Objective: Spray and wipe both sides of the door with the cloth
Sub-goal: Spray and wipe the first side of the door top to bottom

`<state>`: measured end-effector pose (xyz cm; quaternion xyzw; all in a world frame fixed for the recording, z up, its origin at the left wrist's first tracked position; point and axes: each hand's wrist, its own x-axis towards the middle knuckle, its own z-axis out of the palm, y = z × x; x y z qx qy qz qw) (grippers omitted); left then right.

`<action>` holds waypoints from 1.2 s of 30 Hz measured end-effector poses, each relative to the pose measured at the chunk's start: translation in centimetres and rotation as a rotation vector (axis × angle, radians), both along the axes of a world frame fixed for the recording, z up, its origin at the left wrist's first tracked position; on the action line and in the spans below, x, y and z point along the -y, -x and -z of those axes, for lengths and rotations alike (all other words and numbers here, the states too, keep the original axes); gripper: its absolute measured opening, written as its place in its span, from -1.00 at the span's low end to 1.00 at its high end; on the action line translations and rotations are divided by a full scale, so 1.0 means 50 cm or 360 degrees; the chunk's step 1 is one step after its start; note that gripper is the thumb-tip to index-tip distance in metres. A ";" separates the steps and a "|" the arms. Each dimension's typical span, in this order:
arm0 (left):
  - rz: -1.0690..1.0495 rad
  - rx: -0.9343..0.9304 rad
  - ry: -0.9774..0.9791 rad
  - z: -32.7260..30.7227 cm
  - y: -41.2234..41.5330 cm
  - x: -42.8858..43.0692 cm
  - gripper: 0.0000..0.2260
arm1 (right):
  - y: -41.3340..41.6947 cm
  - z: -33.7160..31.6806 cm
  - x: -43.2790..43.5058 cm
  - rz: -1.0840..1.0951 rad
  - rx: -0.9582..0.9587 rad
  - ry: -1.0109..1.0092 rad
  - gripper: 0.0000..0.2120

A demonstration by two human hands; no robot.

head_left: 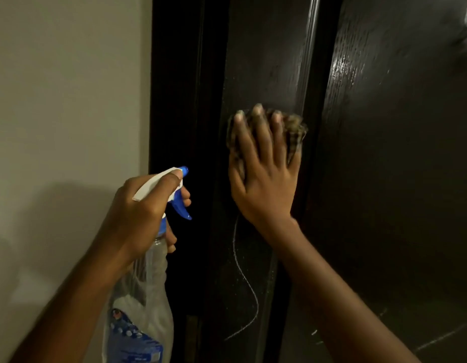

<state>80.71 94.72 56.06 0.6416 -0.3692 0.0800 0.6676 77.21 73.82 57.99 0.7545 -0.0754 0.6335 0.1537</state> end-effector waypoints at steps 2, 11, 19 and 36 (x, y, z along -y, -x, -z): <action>0.0025 0.0004 -0.0007 -0.013 -0.008 -0.004 -0.60 | -0.003 0.086 -0.007 -0.0016 -0.0185 0.0159 -0.34; 0.0165 0.0001 -0.0012 -0.076 -0.026 0.001 -0.59 | -0.030 -0.058 -0.021 0.0045 -0.0134 0.0226 -0.35; 0.0248 -0.0012 0.0015 -0.098 -0.028 0.009 -0.61 | -0.051 -0.262 -0.052 0.0126 -0.0005 0.0102 -0.36; 0.0231 -0.0055 -0.0075 -0.016 0.026 0.004 -0.61 | 0.036 -0.043 0.061 -0.0016 -0.0100 0.0016 -0.35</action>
